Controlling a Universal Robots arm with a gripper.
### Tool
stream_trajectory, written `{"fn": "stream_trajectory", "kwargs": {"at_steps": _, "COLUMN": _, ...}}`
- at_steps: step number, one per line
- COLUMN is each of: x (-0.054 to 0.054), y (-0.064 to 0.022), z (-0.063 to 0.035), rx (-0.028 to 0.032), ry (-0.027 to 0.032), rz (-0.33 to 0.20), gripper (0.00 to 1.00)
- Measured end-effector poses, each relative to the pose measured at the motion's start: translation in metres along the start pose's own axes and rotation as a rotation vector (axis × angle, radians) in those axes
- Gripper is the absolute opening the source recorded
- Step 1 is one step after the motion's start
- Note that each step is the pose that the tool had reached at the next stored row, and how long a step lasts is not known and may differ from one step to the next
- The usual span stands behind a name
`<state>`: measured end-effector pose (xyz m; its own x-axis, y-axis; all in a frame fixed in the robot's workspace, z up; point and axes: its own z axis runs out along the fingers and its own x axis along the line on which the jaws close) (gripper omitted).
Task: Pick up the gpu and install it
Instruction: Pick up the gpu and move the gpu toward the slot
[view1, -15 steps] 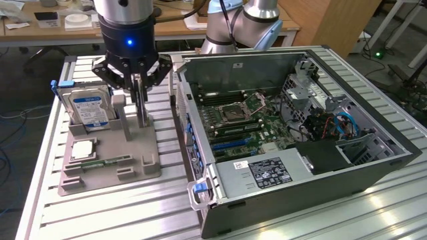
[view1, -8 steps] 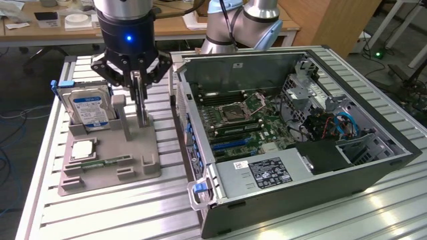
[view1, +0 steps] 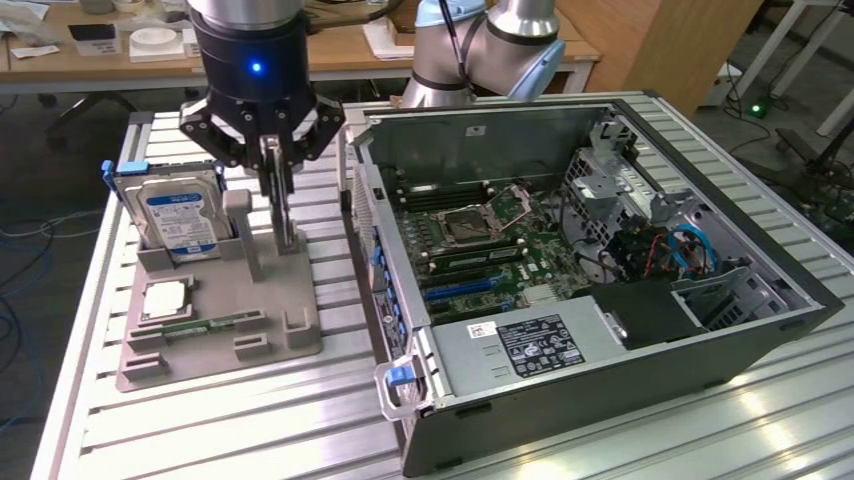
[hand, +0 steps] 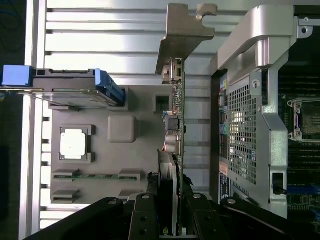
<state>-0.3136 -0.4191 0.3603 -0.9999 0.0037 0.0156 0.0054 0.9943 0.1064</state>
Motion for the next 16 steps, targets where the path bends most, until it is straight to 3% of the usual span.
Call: {"fn": "stream_trajectory", "kwargs": {"at_steps": 16, "x": 0.000, "y": 0.0011, "z": -0.0143, "rx": -0.0005, "ry": -0.0001, "rz": 0.000, "gripper": 0.27}}
